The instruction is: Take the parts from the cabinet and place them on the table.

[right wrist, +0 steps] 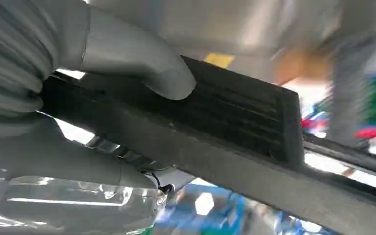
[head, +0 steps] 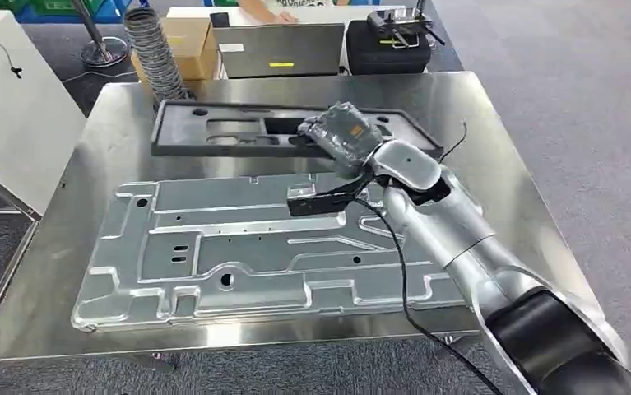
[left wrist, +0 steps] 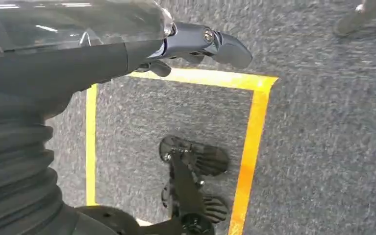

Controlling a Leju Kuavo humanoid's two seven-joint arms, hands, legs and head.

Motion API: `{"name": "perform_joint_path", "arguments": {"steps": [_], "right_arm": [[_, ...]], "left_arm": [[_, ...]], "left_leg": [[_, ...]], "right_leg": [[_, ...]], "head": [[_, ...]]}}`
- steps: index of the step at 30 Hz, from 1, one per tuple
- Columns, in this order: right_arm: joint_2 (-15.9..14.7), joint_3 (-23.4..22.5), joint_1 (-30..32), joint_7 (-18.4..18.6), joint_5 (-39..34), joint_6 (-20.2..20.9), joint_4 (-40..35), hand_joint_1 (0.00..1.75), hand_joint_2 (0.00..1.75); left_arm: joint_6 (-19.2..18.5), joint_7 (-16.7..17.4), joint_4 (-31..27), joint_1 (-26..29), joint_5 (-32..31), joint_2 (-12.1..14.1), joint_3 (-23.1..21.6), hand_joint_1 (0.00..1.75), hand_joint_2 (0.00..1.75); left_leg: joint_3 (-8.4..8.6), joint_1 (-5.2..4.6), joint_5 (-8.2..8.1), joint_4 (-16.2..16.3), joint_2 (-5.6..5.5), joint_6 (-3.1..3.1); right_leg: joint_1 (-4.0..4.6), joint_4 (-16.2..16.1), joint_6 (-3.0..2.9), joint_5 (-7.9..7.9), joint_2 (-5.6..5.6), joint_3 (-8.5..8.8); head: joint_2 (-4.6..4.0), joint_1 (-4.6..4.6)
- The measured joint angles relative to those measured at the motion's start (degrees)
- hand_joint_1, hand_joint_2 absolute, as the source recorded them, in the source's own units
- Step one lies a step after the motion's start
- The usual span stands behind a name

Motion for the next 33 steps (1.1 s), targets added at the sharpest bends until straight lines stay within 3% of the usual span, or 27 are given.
{"name": "perform_joint_path", "arguments": {"steps": [2, 4, 6, 7, 8, 9, 11, 12, 13, 14, 16, 18, 19, 21, 22, 23, 24, 25, 27, 28, 32, 33], "right_arm": [[0.2, 2.2, 0.9, 0.1, -3.0, 1.0, 0.1, 1.75, 1.75], [0.2, 4.1, 1.3, 1.1, -6.4, 2.4, 0.3, 1.75, 1.75], [0.3, 5.9, 1.4, 2.3, -8.4, 3.9, 0.4, 1.75, 1.75], [0.2, 6.7, 1.6, 2.6, -8.7, 4.2, 0.6, 1.75, 1.75], [0.2, 7.5, 1.9, 3.0, -8.9, 4.7, 0.6, 1.75, 1.75], [0.2, 8.0, 2.0, 3.1, -9.0, 4.9, 0.6, 1.75, 1.75], [0.3, 8.8, 2.1, 3.3, -9.5, 4.9, 0.6, 1.75, 1.75], [0.3, 8.9, 2.0, 3.4, -9.6, 5.0, 0.6, 1.75, 1.75], [0.2, 9.2, 1.9, 3.5, -9.7, 5.0, 0.6, 1.75, 1.75], [0.2, 9.5, 1.8, 3.7, -9.8, 5.1, 0.6, 1.75, 1.75], [0.2, 9.9, 1.8, 3.8, -9.8, 5.2, 0.6, 1.75, 1.75], [0.2, 10.2, 1.7, 4.0, -10.3, 5.9, 0.6, 1.75, 1.75], [0.2, 10.3, 1.5, 4.2, -11.2, 7.0, 0.6, 1.75, 1.75], [0.2, 10.8, 1.3, 5.3, -14.6, 10.5, 0.6, 1.75, 1.75], [0.1, 11.4, 1.3, 6.1, -16.2, 12.4, 0.6, 0.00, 0.00], [0.1, 12.1, 1.5, 6.7, -17.5, 13.7, 0.6, 0.00, 0.00], [0.0, 12.8, 1.5, 7.3, -18.9, 14.9, 0.5, 0.00, 0.00], [-0.1, 13.5, 1.4, 7.6, -20.0, 15.5, 0.2, 0.00, 0.00], [-0.2, 14.7, 0.8, 8.2, -21.1, 16.3, -0.2, 0.00, 0.00], [-0.2, 15.3, 0.5, 8.4, -21.5, 16.3, -0.2, 0.00, 0.00], [-0.5, 17.4, -0.3, 8.3, -22.8, 16.6, 0.0, 0.00, 0.00], [-0.5, 17.6, -0.5, 8.2, -22.9, 16.6, 0.1, 0.00, 0.00]], "left_arm": [[-0.2, -1.0, 0.0, 0.0, 0.0, 0.0, 0.0, 0.00, 1.75], [-0.8, -1.9, 0.0, 0.3, 0.2, -0.2, 0.0, 0.00, 1.75], [-0.9, -2.3, 0.0, 0.6, 0.6, -0.3, 0.1, 0.00, 1.75], [-0.9, -2.4, 0.0, 0.7, 0.7, -0.3, 0.2, 0.00, 1.75], [-0.9, -2.5, 0.0, 0.9, 0.7, -0.3, 0.2, 0.00, 1.75], [-0.9, -2.5, 0.0, 1.0, 0.7, -0.4, 0.2, 0.00, 1.75], [-0.9, -2.6, 0.0, 1.1, 0.7, -0.4, 0.2, 0.00, 1.75], [-0.9, -2.6, 0.0, 1.1, 0.7, -0.3, 0.2, 0.00, 1.75], [-0.9, -2.6, 0.0, 1.1, 0.7, -0.4, 0.2, 0.00, 1.75], [-0.9, -2.6, 0.0, 1.1, 0.8, -0.4, 0.3, 0.00, 1.75], [-0.9, -2.6, 0.0, 1.2, 0.8, -0.4, 0.3, 0.00, 1.75], [-1.0, -2.6, 0.0, 1.2, 0.9, -0.6, 0.4, 0.00, 1.75], [-1.1, -2.7, 0.0, 1.2, 1.1, -0.6, 0.4, 0.00, 1.75], [-1.6, -2.9, 0.0, 1.2, 1.4, -0.5, 0.8, 0.00, 1.75], [-1.8, -3.0, 0.0, 1.2, 1.7, -0.5, 1.1, 0.00, 1.75], [-1.9, -3.1, 0.0, 1.2, 1.7, -0.5, 1.2, 0.00, 1.75], [-2.1, -3.1, 0.0, 1.2, 1.7, -0.6, 1.3, 0.00, 1.75], [-2.2, -3.1, 0.0, 1.2, 1.7, -0.6, 1.3, 0.00, 1.75], [-2.5, -3.1, 0.0, 1.2, 1.7, -0.8, 1.4, 0.00, 1.75], [-2.5, -3.1, 0.0, 1.1, 1.7, -0.9, 1.4, 0.00, 1.75], [-2.4, -2.6, 0.0, 1.1, 1.7, -1.0, 1.6, 0.00, 1.75], [-2.4, -2.6, 0.0, 1.1, 1.7, -1.0, 1.6, 0.00, 1.75]], "left_leg": [[0.39, 0.14, -0.12, -0.3, -0.01, -0.79], [-0.81, 0.30, -2.51, 3.0, 0.02, -1.14], [-5.42, 0.41, -6.78, 12.3, 0.01, -1.47], [-7.55, 0.41, -8.07, 16.3, 0.01, -1.58], [-9.10, 0.41, -8.06, 18.6, 0.02, -1.64], [-9.08, 0.41, -7.05, 18.0, 0.02, -1.62], [-5.28, 0.42, -1.05, 8.8, 0.04, -1.38], [-3.27, 0.45, 1.21, 4.3, 0.05, -1.22], [-1.91, 0.43, 1.02, 1.7, 0.03, -0.89], [-1.63, 0.22, 1.06, 0.6, -0.06, -0.62], [-1.91, 0.20, 1.01, 1.1, -0.09, -0.20], [-1.71, 0.54, 1.39, 0.6, -0.02, 0.64], [-1.69, 0.51, 1.41, 0.5, -0.01, 0.92], [-1.74, 0.47, 1.36, 0.5, 0.04, 1.25], [-1.74, 0.45, 1.32, 0.6, 0.07, 1.32], [-1.74, 0.45, 1.32, 0.6, 0.07, 1.33], [-1.70, 0.45, 1.30, 0.6, 0.04, 1.32], [-1.69, 0.43, 1.27, 0.7, 0.00, 1.30], [-1.52, 0.35, 1.16, 0.7, -0.02, 1.16], [-1.55, 0.26, 1.09, 0.7, 0.00, 1.04], [-1.42, 0.10, 1.15, 0.3, 0.00, -0.14], [-1.57, -0.05, 0.84, 0.6, 0.02, -0.49]], "right_leg": [[-0.12, -0.4, -0.74, -0.04, 0.03, 0.30], [-0.37, -1.1, -1.57, 0.00, -0.28, 1.09], [-0.18, -1.0, -1.87, -0.13, -0.31, 1.16], [-0.07, -1.0, -1.95, -0.19, -0.30, 1.16], [-0.01, -1.0, -2.01, -0.23, -0.25, 1.21], [0.00, -1.0, -2.00, -0.29, -0.20, 1.29], [-0.01, -0.7, -1.78, -0.65, -0.05, 1.58], [-0.01, -0.5, -1.59, -0.88, -0.04, 1.72], [0.13, -0.3, -1.27, -1.08, -0.03, 1.62], [0.48, 0.2, -0.96, -1.22, 0.11, 1.30], [0.47, 0.0, -0.51, -1.06, 0.08, 1.24], [0.33, 0.5, 0.23, -1.68, 0.04, 1.12], [0.20, 2.3, 0.53, -3.00, -0.06, 0.41], [-0.01, 11.5, 1.05, -7.61, -0.09, -3.83], [-0.07, 15.9, 1.19, -9.16, -0.09, -6.03], [-0.10, 18.3, 1.21, -9.45, -0.09, -7.26], [-0.10, 17.8, 1.15, -8.41, -0.09, -7.16], [-0.08, 14.7, 0.96, -6.27, -0.09, -5.75], [0.05, 4.6, 0.23, -1.39, -0.10, -0.88], [0.29, 0.8, -0.27, -0.94, -0.13, 0.78], [0.68, 0.0, -0.87, -1.11, -0.07, 1.08], [-0.08, -0.7, -1.35, -0.69, -0.14, 1.47]], "head": [[0.00, 0.05], [0.00, -0.17], [0.00, -0.17], [0.00, -0.17], [0.00, -0.17], [0.00, -0.17], [0.00, -0.17], [0.00, -0.17], [0.00, -0.15], [0.00, -0.09], [0.00, -0.22], [0.00, -0.18], [0.00, 0.13], [0.00, 0.09], [0.00, 0.13], [0.00, 0.13], [0.00, 0.13], [0.00, 0.13], [0.00, 0.13], [0.00, 0.11], [0.00, 0.11], [0.00, 0.04]]}}
